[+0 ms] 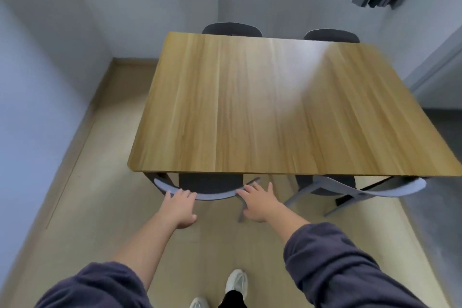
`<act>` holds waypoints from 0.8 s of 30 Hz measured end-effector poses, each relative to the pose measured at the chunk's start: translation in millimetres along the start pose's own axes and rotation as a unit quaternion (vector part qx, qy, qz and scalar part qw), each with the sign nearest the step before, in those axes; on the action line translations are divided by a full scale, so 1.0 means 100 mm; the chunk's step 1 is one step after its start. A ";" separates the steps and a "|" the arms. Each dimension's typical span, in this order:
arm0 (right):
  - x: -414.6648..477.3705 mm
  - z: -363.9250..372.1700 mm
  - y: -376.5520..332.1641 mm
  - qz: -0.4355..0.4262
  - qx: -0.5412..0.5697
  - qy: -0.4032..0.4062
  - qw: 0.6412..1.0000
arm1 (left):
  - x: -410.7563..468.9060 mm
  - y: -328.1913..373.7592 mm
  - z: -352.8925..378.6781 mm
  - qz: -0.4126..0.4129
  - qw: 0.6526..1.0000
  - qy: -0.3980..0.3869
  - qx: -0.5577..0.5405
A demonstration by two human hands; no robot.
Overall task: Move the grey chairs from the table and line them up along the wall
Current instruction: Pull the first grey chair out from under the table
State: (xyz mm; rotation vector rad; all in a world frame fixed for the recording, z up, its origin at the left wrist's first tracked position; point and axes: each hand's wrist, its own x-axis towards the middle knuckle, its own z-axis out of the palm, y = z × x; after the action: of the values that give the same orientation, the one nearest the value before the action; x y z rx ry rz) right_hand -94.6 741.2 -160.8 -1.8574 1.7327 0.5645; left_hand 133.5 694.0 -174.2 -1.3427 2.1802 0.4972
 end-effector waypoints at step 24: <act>0.35 0.85 -0.33 -0.023 -0.089 -0.039 0.995 | 0.24 -0.02 0.81 0.024 0.994 -0.069 0.087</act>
State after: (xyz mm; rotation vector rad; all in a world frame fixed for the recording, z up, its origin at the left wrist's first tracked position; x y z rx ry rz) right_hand -54.0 769.5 -244.9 -1.9629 1.6293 0.7860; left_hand 145.5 721.2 -253.0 -1.1315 2.0936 0.3965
